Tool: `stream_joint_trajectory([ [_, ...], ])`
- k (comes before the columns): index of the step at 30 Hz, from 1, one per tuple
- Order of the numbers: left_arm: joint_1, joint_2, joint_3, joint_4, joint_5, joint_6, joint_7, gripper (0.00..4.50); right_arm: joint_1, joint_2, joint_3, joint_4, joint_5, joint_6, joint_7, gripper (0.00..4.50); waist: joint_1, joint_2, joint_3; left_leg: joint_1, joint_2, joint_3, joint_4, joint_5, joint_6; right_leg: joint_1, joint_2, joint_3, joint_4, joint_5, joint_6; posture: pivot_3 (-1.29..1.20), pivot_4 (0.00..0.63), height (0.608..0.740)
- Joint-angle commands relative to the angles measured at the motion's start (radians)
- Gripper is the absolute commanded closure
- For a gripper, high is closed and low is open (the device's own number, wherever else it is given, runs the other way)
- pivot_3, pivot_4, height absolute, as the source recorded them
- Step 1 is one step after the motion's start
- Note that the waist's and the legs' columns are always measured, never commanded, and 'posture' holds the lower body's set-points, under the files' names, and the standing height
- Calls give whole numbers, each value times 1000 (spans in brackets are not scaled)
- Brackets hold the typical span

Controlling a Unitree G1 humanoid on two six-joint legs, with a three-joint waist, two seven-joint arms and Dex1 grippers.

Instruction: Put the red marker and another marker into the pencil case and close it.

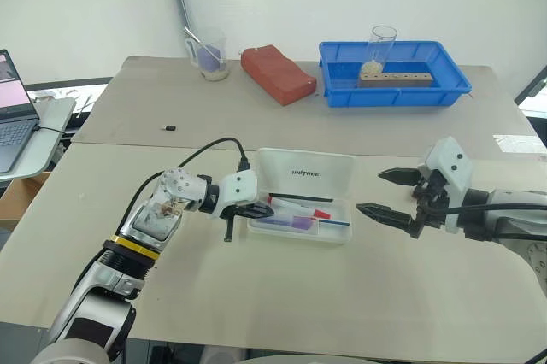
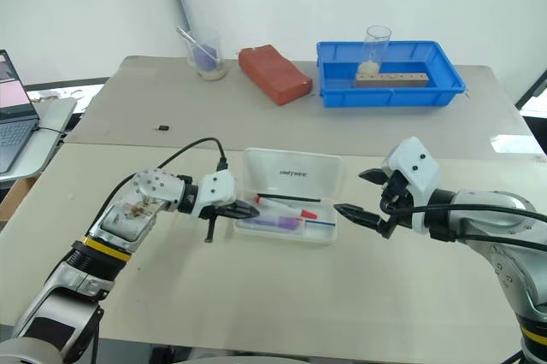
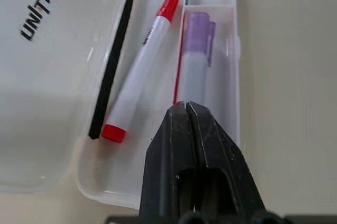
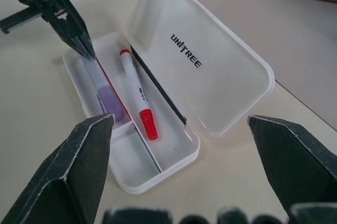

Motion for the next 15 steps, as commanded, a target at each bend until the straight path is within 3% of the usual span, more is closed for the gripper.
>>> stream_joint_trajectory([
  [1,1,13,0,-41,7,-14,-11,4423,-19,5,-30,-35,13,-10,-12,0,0,0,0,0,0,0,0,0,0,0,0,0,0,0,0,0,150,740],
  [15,-20,-8,19,-41,-6,-2,-8,4423,-54,10,-17,-36,27,13,-35,0,-1,0,0,0,0,0,0,0,0,0,0,0,0,0,0,0,150,740],
])
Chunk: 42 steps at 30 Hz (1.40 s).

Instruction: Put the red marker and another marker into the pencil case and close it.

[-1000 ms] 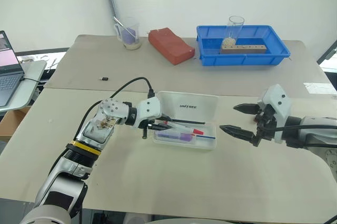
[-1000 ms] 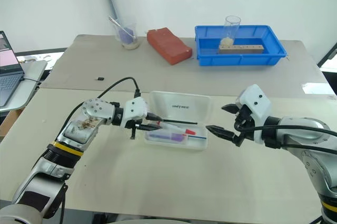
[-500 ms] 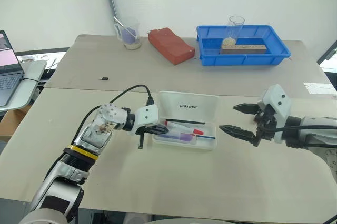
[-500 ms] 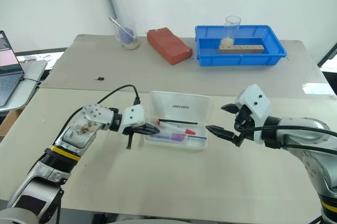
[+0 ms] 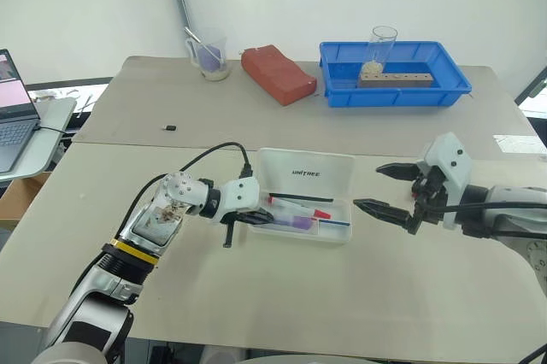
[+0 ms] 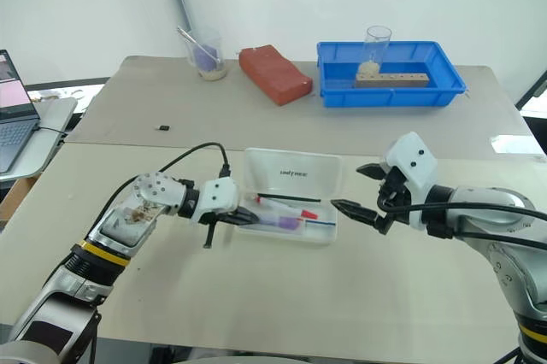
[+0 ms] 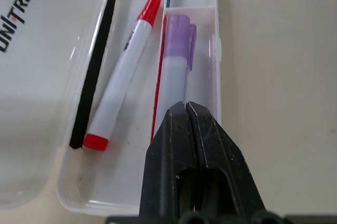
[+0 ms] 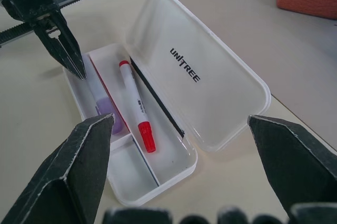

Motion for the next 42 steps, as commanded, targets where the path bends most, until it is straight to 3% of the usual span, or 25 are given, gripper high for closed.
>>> stream_joint_trajectory([
  [1,-26,0,32,-1,-22,-6,-4,4423,-20,3,-20,-27,20,7,-11,0,-1,0,0,0,0,0,0,0,0,0,0,0,0,0,0,0,150,740],
  [12,-49,-10,7,99,28,-85,10,4423,-31,4,-17,-37,36,24,-32,0,0,0,0,0,0,0,0,0,0,0,0,0,0,0,0,0,150,740],
  [32,-10,8,2,-11,16,-72,-40,4423,-24,7,-10,-31,28,8,-38,0,-1,1,-1,0,0,0,0,0,0,0,0,0,0,0,0,0,150,740],
  [39,-67,13,118,-93,-108,28,-22,4423,17,-20,-56,7,1,-14,-9,0,1,1,-1,0,0,0,0,0,0,0,0,0,0,0,0,0,150,740],
  [42,-120,26,205,-180,-224,157,-14,3636,54,-23,-90,34,-30,-23,-18,0,1,1,0,0,0,-1,1,0,0,0,0,-1,1,0,0,0,150,740],
])
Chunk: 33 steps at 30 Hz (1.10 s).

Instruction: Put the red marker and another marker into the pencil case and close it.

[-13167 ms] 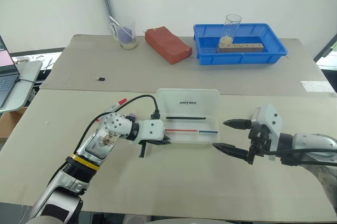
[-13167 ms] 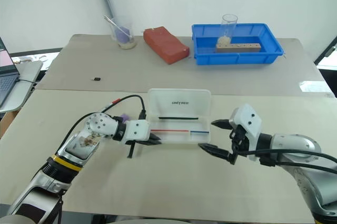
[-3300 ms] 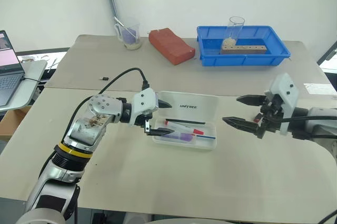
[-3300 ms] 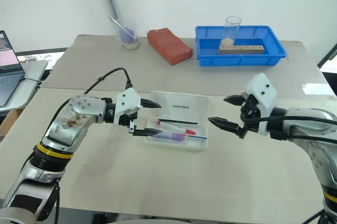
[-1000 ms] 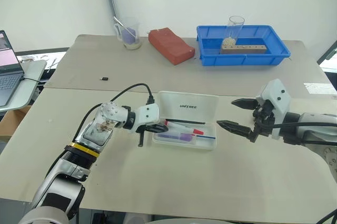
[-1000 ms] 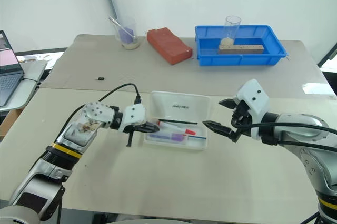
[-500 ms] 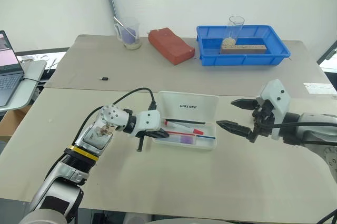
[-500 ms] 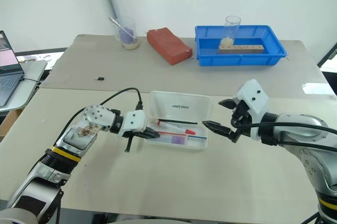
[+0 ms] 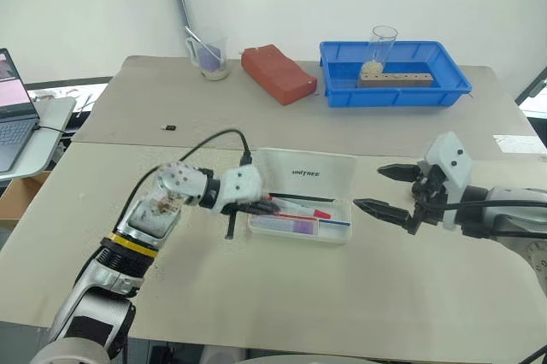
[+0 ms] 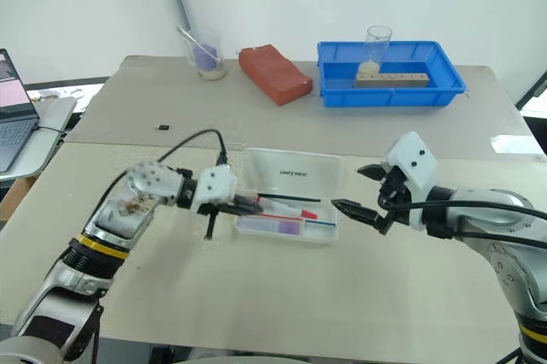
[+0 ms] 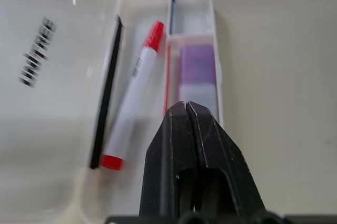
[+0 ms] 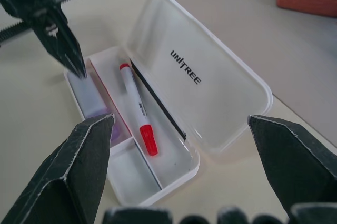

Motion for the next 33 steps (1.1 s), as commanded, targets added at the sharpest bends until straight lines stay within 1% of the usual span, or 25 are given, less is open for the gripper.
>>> stream_joint_trajectory([
  [1,-78,30,122,-137,-151,148,5,3186,31,-17,-73,22,-49,-36,-14,0,0,0,0,0,0,0,0,0,0,0,0,0,0,0,0,0,150,740],
  [2,-92,43,142,-165,-184,188,3,2800,53,-22,-78,38,-75,-50,-14,0,-2,0,0,0,0,0,0,0,0,0,0,0,0,0,0,0,150,740],
  [3,-100,58,156,-193,-208,217,-1,2081,74,-27,-82,58,-102,-63,-14,0,-2,-1,0,0,0,0,0,0,0,1,0,0,-1,0,1,0,150,740],
  [4,-105,76,167,-219,-227,236,-8,1795,91,-31,-83,84,-130,-70,-21,0,-3,0,0,0,0,0,0,0,0,1,0,0,-1,-1,1,0,150,740],
  [6,-102,116,175,-264,-239,245,-24,782,106,-37,-72,143,-181,-79,-38,0,-3,0,0,1,0,0,0,0,0,1,0,0,-1,-1,1,0,150,740],
  [8,-97,146,177,-298,-252,253,-29,46,106,-37,-49,200,-228,-103,-47,0,-4,0,0,1,0,0,0,0,0,1,0,0,0,0,1,0,150,740],
  [11,-91,164,179,-345,-269,271,-12,46,73,-7,-1,294,-289,-125,-74,0,-4,0,0,2,0,0,0,0,0,1,0,1,0,-1,1,0,150,740],
  [15,-70,154,184,-377,-248,271,65,46,9,87,31,365,-342,-97,-180,0,-4,0,0,2,0,0,0,0,0,1,0,1,0,0,1,0,150,740],
  [20,-23,180,186,-425,-265,282,91,46,-40,204,36,393,-385,-13,-316,0,-3,0,0,1,0,0,0,0,0,1,0,1,0,0,0,0,150,740],
  [25,-19,186,186,-430,-269,288,104,46,-93,281,58,488,-470,-26,-430,0,0,1,0,1,0,0,1,0,0,1,0,1,0,0,0,0,150,740],
  [28,-25,189,178,-429,-265,289,106,46,-126,346,33,546,-478,-56,-476,0,-4,1,-1,2,0,0,1,0,0,1,0,1,0,0,0,0,150,740],
  [31,-31,186,176,-432,-269,285,104,0,-128,383,19,539,-477,-50,-492,849,-4,1,-2,3,0,0,0,0,0,2,1,1,0,0,0,0,150,740],
  [33,-37,186,180,-433,-280,296,104,0,-110,399,13,518,-475,-30,-496,1514,-3,2,-3,3,0,1,0,0,0,2,1,1,0,0,0,0,150,740],
])
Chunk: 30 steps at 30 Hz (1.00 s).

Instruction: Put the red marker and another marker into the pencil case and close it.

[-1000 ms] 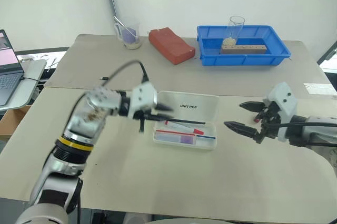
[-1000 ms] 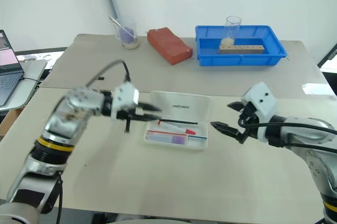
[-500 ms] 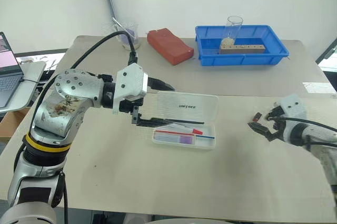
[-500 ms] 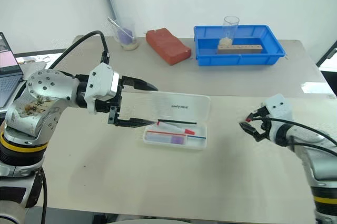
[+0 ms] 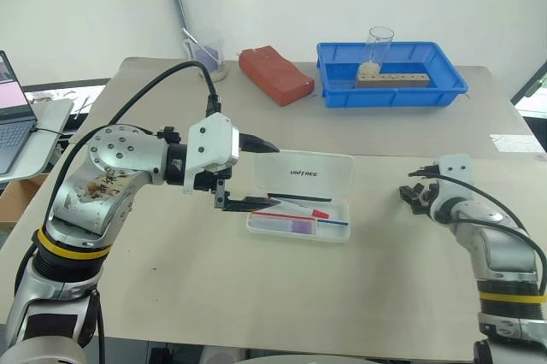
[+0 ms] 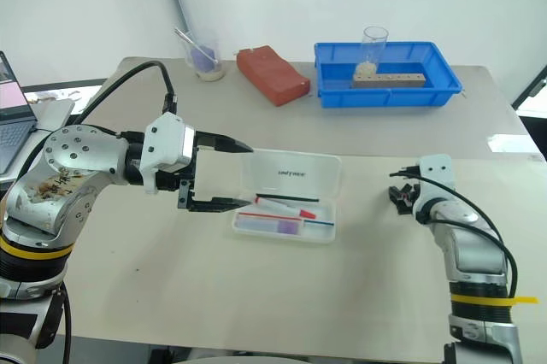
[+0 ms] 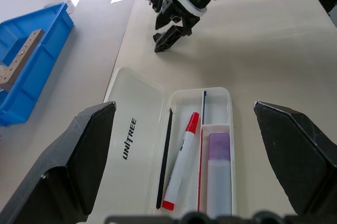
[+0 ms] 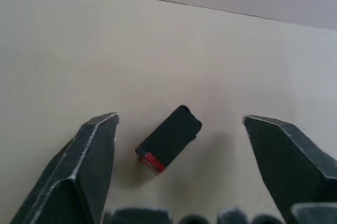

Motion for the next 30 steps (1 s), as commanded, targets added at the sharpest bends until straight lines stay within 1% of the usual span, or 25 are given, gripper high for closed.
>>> stream_joint_trajectory([
  [1,-31,8,20,-25,-26,5,5,0,30,20,-27,-33,-10,26,-27,1870,3,1,-1,0,0,0,0,0,0,0,0,0,0,0,0,0,150,740],
  [3,-34,11,17,-21,-29,4,2,0,49,26,-28,-46,-9,31,-24,2522,6,1,-1,0,0,0,0,0,0,1,0,0,0,0,0,0,150,740],
  [5,-36,11,16,-20,-31,4,3,0,56,25,-26,-50,-13,28,-23,3275,7,1,-1,0,0,0,0,0,0,2,0,0,-1,0,0,0,150,740],
  [8,-37,14,15,-22,-39,8,1,0,54,17,-35,-47,-21,19,-27,4191,7,0,-1,1,0,0,0,0,0,2,0,0,-1,0,0,0,150,740],
  [10,-37,18,17,-23,-45,7,-5,0,62,-21,-19,-67,-32,-14,10,4200,7,0,-1,1,0,0,0,0,0,2,0,0,-1,0,0,0,150,740],
  [11,-35,21,19,-22,-50,7,-11,0,69,-49,6,-94,-21,-52,75,4200,7,0,-1,1,-1,-1,0,0,0,2,0,0,-1,0,0,0,150,740],
  [12,-30,27,23,-20,-55,1,-23,0,73,-85,35,-134,5,-103,174,4200,8,0,-1,1,-1,0,0,0,0,2,0,0,-1,0,0,0,150,740],
  [14,-23,34,26,-18,-62,-7,-38,0,78,-132,71,-180,43,-167,307,4200,2,0,-1,0,-1,0,0,0,0,2,0,0,-2,0,0,0,150,740],
  [16,-2,50,30,-24,-76,-12,-63,0,66,-216,115,-225,73,-257,495,4200,-7,0,1,1,0,0,-1,0,0,1,0,0,-1,-1,1,0,150,740],
  [18,36,79,25,-36,-69,-38,-100,0,31,-272,146,-267,146,-289,672,4200,-15,1,3,2,0,0,-1,0,0,2,1,1,-1,-2,3,0,150,740],
  [19,50,89,24,-42,-70,-47,-111,0,15,-285,161,-274,167,-296,721,4200,-18,1,3,2,0,0,-2,0,0,2,1,1,-2,-2,3,0,150,740],
  [23,95,117,25,-68,-87,-58,-143,0,-65,-280,273,-301,211,-281,852,4200,-19,-1,4,4,2,-1,-3,0,0,3,3,0,-1,-1,1,0,150,740],
  [25,115,125,29,-81,-84,-66,-147,0,-87,-264,338,-301,189,-305,885,4200,-13,-2,5,5,2,-2,-3,0,0,4,2,0,-2,-1,0,0,150,740],
  [30,151,144,50,-111,-87,-64,-133,0,-103,-250,439,-247,114,-366,929,4200,6,-2,5,4,1,-1,-2,0,0,4,0,0,-2,-1,0,0,150,740],
])
